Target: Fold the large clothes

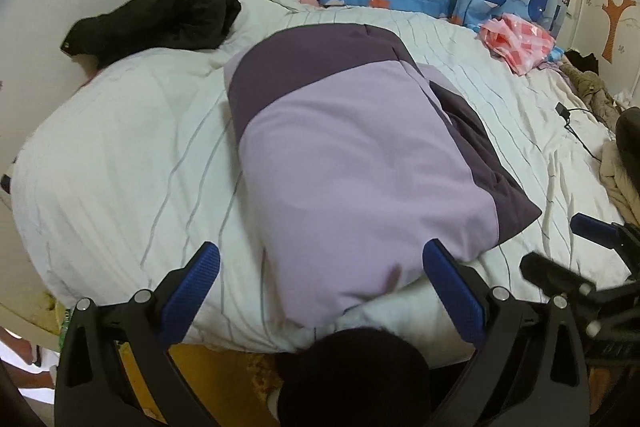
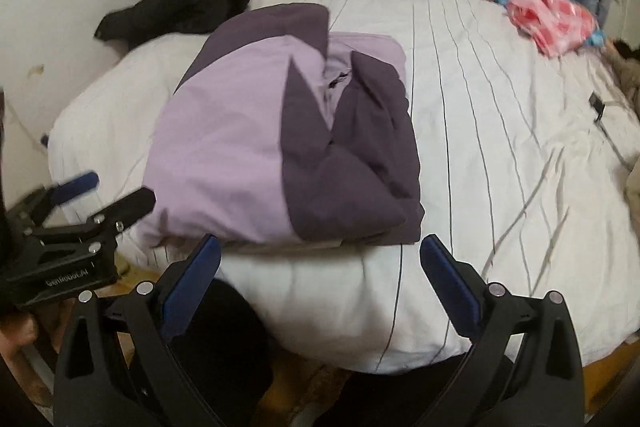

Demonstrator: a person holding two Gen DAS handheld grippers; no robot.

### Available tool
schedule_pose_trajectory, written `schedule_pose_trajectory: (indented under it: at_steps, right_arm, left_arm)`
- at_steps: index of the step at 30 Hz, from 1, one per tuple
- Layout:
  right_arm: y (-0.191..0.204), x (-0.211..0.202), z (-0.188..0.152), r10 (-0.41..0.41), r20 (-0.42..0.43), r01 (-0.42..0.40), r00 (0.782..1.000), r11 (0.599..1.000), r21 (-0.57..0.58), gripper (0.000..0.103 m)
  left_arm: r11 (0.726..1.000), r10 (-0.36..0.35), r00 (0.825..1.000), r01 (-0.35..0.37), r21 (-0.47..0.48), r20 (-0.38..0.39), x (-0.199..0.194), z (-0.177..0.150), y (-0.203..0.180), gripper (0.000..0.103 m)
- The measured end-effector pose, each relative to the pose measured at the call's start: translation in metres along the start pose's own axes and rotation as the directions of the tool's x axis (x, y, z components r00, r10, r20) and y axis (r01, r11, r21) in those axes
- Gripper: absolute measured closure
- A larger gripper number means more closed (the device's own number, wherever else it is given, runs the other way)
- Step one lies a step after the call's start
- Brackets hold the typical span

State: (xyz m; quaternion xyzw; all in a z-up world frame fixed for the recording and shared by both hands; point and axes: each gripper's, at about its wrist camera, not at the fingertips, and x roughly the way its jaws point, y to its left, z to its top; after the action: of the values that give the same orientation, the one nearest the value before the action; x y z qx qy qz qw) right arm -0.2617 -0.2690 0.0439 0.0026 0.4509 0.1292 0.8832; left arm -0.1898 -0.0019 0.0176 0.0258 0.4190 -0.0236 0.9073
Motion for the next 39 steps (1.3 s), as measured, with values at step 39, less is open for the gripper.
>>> schedule_pose_trajectory:
  at_steps: [39]
  right_arm:
    - [0.017,0.007,0.005,-0.025,-0.036,0.025,0.999,0.999,-0.02,0.007]
  left_arm:
    - [0.993,0.076,0.997,-0.076,-0.088,-0.005,-0.018,-0.011,0.013,0.006]
